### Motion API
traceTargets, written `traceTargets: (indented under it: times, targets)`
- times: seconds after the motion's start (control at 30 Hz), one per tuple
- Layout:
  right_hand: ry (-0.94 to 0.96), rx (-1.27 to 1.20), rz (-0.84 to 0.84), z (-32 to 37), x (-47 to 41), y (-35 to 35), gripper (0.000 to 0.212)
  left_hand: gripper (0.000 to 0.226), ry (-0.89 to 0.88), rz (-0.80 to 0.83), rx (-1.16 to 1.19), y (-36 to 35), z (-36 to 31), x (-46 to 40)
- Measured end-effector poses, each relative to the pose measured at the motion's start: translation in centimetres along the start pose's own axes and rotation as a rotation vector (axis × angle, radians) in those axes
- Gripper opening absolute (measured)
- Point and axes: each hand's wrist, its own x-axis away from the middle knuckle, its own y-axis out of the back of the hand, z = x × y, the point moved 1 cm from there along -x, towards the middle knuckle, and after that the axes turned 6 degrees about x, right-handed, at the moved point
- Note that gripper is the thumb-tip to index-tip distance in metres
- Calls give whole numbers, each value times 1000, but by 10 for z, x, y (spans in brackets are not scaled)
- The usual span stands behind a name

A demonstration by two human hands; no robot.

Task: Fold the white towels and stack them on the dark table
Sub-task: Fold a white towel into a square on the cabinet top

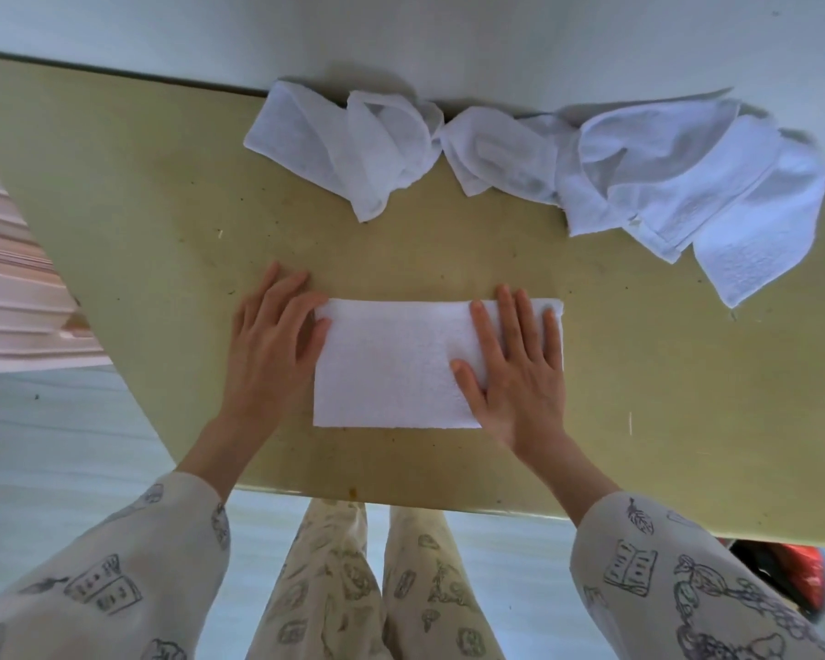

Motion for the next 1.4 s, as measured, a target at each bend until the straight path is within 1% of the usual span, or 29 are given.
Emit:
traceTargets:
  times: [0.07, 0.13, 0.2, 0.27, 0.33, 0.5, 0.67, 0.83, 1.0, 1.1, 1.2, 1.27, 1.3, 1.4]
  targets:
    - [-1, 0, -5, 0, 0, 1, 64, 20, 9, -41, 8, 1, -5, -4]
    - [1, 0, -1, 1, 0, 1, 64, 17, 35, -56, 20, 1, -10, -7]
    - [0, -1, 11, 1, 0, 2, 64, 15, 114, -59, 39, 2, -15, -10]
    - [-2, -3, 18, 1, 0, 3, 64, 16, 238, -35, 73, 3, -19, -13]
    - [-3, -3, 17, 2, 0, 3, 64, 18, 288, 4, 86, 6, -20, -18]
    - [-2, -6, 6, 1, 0, 5, 63, 12, 248, 80, 136, 12, -18, -27]
    - [-9, -11, 21, 2, 0, 5, 63, 8, 203, 64, 138, 17, -19, -31]
    - [-8, -10, 14, 2, 0, 6, 63, 5, 115, 53, 143, 20, -20, -32]
    - [-4, 5, 19, 1, 0, 5, 63, 5, 153, 97, 158, 21, -19, -35]
    - [-2, 10, 28, 1, 0, 4, 63, 8, 185, 105, 148, 18, -19, -36]
    - [-5, -1, 19, 1, 0, 3, 63, 21, 195, 20, 41, 15, -29, -26]
    - [-26, -53, -22, 4, 0, 8, 61, 27, 100, -48, -24, 11, -44, -12]
    - [-38, -100, -54, 8, 1, 12, 60, 29, 35, -45, -37, 6, -53, -3]
    - [-23, -200, -144, 31, -1, 23, 55, 38, -126, 76, -70, -23, -76, 19]
